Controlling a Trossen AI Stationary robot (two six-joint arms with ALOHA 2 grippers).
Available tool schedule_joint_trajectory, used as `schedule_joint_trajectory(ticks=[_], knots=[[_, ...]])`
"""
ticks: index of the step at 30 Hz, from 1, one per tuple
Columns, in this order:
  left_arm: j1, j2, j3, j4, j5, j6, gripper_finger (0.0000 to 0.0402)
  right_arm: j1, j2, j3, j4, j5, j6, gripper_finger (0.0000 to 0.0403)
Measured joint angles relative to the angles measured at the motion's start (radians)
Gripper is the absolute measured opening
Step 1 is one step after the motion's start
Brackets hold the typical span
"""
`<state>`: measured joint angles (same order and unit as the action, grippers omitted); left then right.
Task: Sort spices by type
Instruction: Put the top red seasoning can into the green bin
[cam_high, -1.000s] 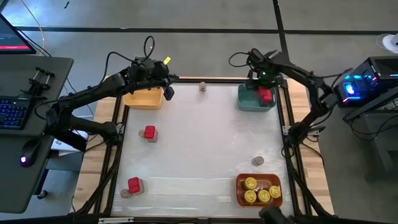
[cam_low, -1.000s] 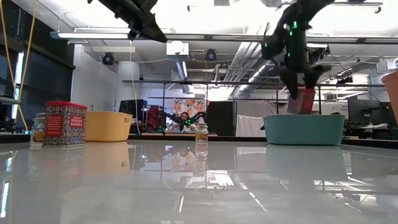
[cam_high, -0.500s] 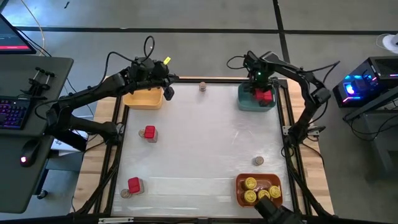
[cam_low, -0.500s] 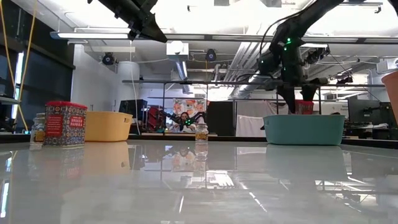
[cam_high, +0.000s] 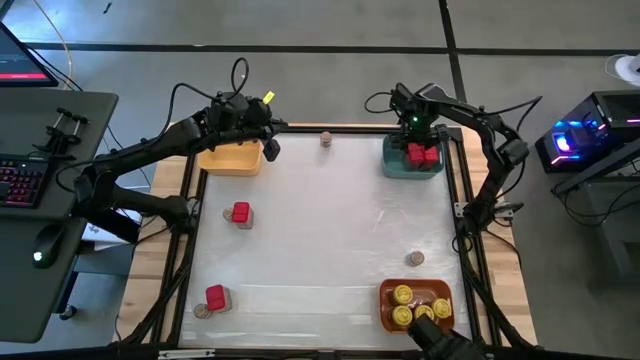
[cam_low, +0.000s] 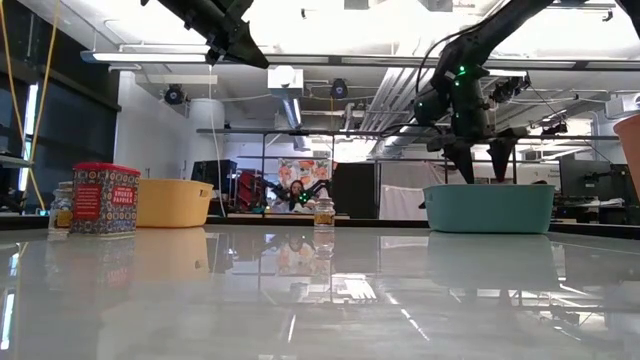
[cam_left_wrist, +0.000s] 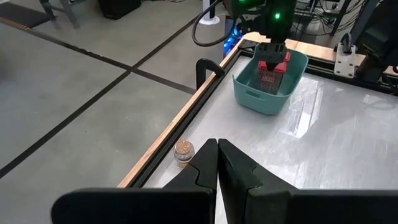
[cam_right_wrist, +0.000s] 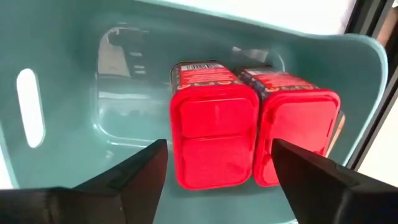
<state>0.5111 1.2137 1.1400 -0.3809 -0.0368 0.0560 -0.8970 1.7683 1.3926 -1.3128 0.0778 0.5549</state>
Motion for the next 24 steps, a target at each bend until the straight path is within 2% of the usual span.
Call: schedule_joint_trajectory(ticks=[7,13,16,18,20,24], knots=[[0.0,0.0,0.0,-0.003,0.0,0.001,0.0,0.0,-0.001,0.002,0.004,-0.001,-0.001,0.0288],[0.0,0.0,0.0,-0.005,0.0,0.021,0.0,0.01,-0.003,0.079,-0.032,0.001,-0.024,0.0289],[0.0,0.0,0.0,-0.005,0.0,0.026,0.0,0.031,-0.002,0.092,-0.003,-0.031,-0.064,0.027],[0.0,0.0,0.0,-0.005,0.0,0.025,0.0,0.042,0.011,0.092,-0.007,-0.034,-0.097,0.0237],[0.0,0.0,0.0,-0.006,0.0,0.025,0.0,0.05,0.024,0.092,-0.003,-0.034,-0.115,0.0183],[0.0,0.0,0.0,-0.009,0.0,0.024,0.0,0.061,0.028,0.092,0.037,-0.026,-0.15,0.0033]])
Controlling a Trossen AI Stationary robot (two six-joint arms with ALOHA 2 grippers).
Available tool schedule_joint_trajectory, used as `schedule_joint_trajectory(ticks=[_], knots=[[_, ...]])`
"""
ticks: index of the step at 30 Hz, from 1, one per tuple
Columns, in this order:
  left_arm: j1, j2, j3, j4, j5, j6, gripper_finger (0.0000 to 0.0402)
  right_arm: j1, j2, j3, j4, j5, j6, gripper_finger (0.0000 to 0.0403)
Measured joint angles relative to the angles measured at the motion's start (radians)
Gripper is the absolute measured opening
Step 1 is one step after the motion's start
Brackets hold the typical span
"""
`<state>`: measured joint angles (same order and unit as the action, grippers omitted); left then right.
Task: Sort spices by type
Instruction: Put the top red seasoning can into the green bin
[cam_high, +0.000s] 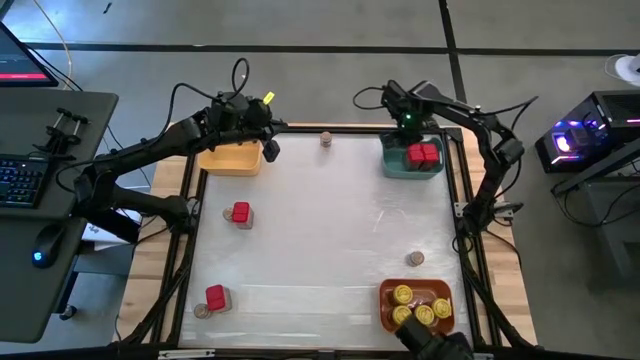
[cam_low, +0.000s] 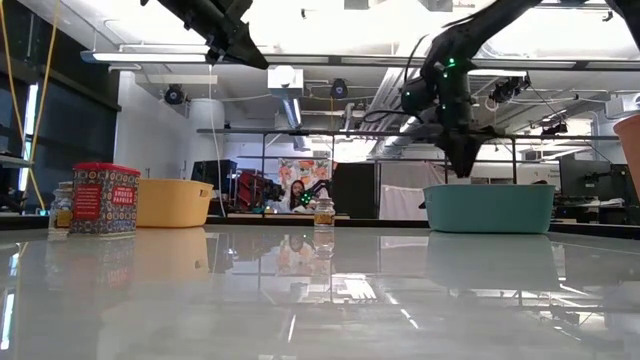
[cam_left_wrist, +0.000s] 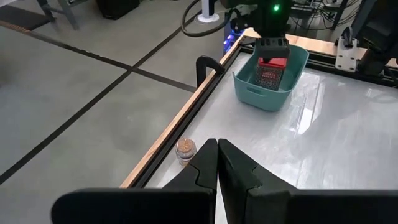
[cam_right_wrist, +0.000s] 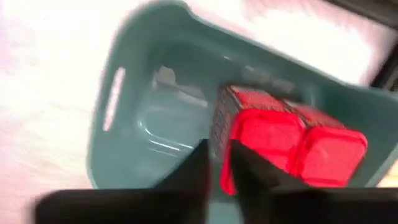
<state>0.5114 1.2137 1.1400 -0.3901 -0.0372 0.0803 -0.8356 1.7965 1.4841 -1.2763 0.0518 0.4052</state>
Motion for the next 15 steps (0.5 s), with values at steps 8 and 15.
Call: schedule_joint_trajectory(ticks=[8,15], knots=[[0.0,0.0,0.0,-0.001,0.0,0.0,0.0,-0.041,0.001,0.0,0.007,-0.03,-0.022,0.0004],[0.0,0.0,0.0,-0.001,0.0,-0.006,0.0,-0.048,0.045,0.0,0.001,-0.124,-0.014,0.0001]])
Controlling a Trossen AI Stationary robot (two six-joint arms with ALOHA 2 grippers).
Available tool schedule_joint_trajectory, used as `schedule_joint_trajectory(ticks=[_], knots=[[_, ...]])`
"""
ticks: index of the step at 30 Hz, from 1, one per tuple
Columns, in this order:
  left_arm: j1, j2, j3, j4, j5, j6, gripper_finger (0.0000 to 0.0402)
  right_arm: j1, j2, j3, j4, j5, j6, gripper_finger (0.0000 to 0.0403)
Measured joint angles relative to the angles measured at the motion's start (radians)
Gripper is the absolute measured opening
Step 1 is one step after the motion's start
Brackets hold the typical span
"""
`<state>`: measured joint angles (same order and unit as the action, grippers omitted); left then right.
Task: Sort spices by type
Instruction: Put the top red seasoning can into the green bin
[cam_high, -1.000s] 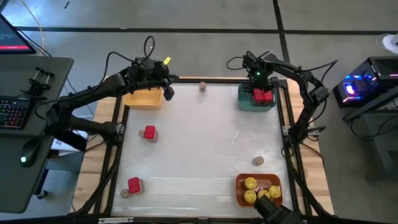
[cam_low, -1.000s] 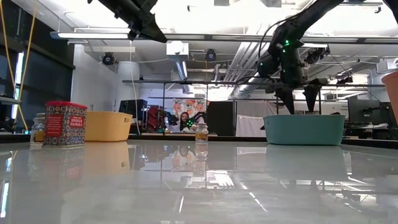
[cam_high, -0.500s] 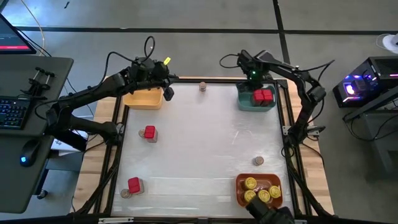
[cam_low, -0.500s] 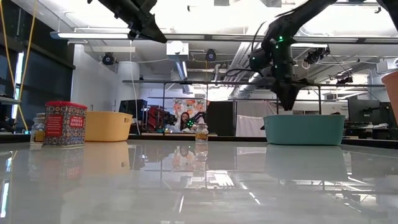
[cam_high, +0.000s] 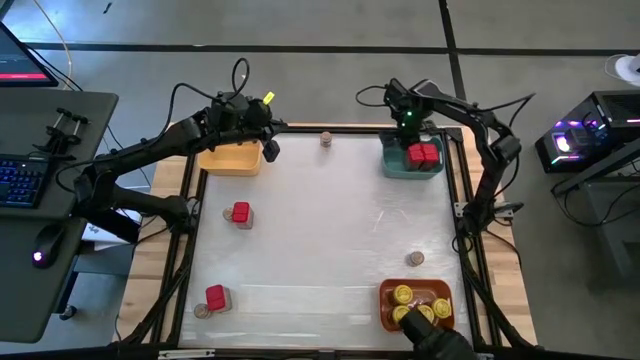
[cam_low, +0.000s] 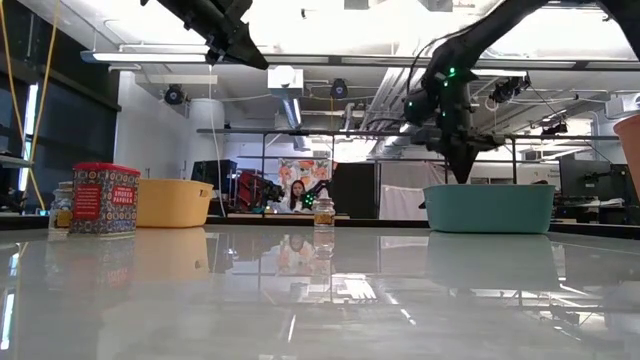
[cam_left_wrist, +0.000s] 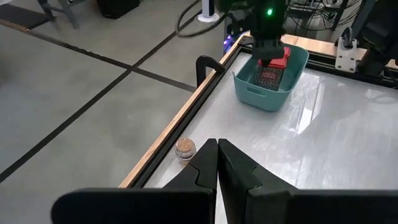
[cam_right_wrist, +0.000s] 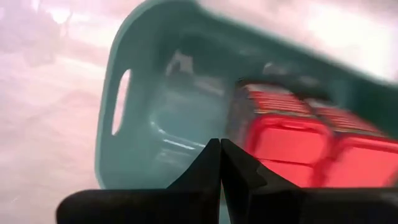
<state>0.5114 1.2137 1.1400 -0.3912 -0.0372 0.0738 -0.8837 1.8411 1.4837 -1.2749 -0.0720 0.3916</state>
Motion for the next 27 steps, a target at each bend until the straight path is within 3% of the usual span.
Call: schedule_joint_trajectory(ticks=[8,27], knots=[[0.0,0.0,0.0,-0.001,0.0,-0.018,0.0,0.033,0.027,0.0,0.002,0.097,0.049,0.0001],[0.0,0.0,0.0,0.0,-0.012,-0.018,0.0,0.013,0.027,0.0,0.001,0.175,0.228,0.0]])
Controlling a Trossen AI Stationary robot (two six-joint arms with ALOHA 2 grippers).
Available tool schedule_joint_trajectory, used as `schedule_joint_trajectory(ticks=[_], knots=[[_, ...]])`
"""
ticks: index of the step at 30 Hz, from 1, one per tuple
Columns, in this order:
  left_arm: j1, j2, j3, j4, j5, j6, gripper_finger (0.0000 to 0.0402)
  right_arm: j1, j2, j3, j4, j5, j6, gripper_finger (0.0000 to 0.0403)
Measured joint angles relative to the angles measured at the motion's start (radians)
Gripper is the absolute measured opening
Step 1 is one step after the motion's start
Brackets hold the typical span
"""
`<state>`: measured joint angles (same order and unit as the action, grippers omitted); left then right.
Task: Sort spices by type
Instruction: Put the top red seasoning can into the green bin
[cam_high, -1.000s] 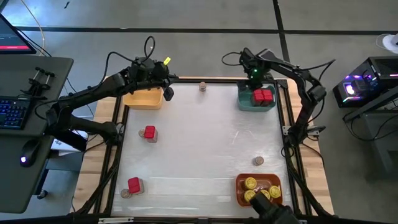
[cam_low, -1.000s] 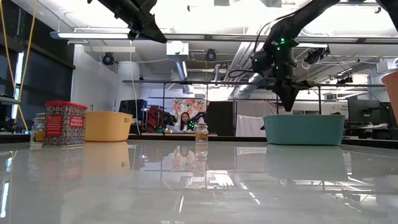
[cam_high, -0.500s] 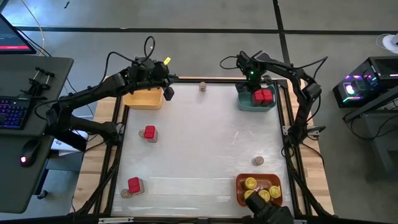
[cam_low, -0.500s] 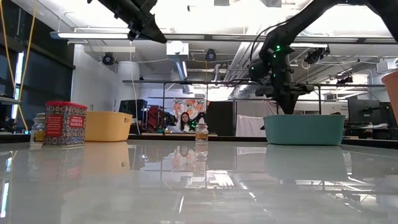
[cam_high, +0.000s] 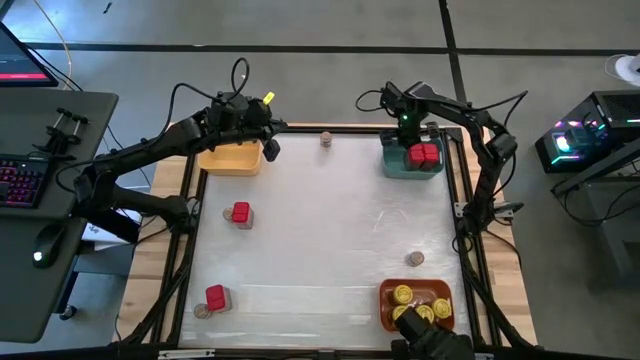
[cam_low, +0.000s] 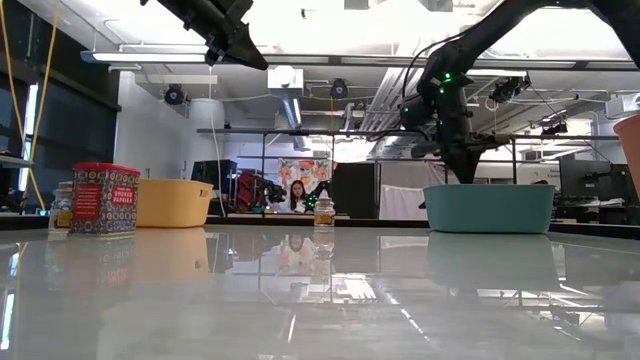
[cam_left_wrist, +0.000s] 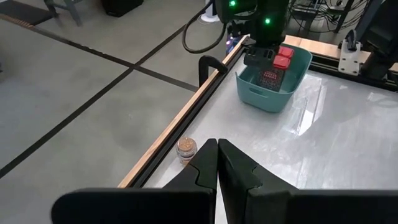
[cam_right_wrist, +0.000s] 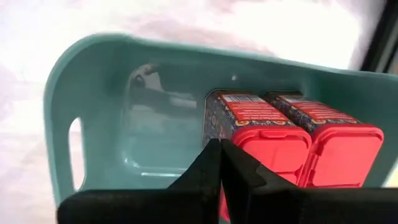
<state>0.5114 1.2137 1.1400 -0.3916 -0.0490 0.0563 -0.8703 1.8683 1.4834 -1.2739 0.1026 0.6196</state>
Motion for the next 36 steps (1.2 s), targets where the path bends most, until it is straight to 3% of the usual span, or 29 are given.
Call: schedule_joint_trajectory(ticks=[9,15,18,22,26,32,34,36], knots=[[0.0,0.0,0.0,-0.001,0.0,0.0,0.0,0.013,-0.008,0.0,0.004,-0.009,0.031,0.0],[0.0,-0.009,0.0,-0.025,-0.026,0.083,0.0,0.042,-0.11,0.03,0.008,-0.001,0.034,0.0],[0.0,-0.026,0.001,-0.035,-0.089,0.102,0.0,0.069,-0.173,0.047,0.096,0.009,0.008,0.0],[0.0,-0.037,0.001,-0.081,-0.102,0.046,0.0,0.131,-0.216,0.047,0.246,-0.064,-0.056,0.0],[0.0,-0.039,0.001,-0.247,-0.099,-0.081,0.0013,0.184,-0.219,0.047,0.342,-0.077,-0.128,0.0],[-0.012,-0.039,0.001,-0.623,-0.065,-0.317,0.0069,0.211,-0.219,0.047,0.382,-0.077,-0.198,0.0],[-0.027,-0.039,0.001,-0.736,0.016,-0.376,0.0066,0.208,-0.219,0.047,0.382,-0.076,-0.231,0.0],[-0.076,-0.039,0.001,-0.806,0.077,-0.418,0.0035,0.201,-0.218,0.047,0.388,-0.076,-0.259,0.0]])
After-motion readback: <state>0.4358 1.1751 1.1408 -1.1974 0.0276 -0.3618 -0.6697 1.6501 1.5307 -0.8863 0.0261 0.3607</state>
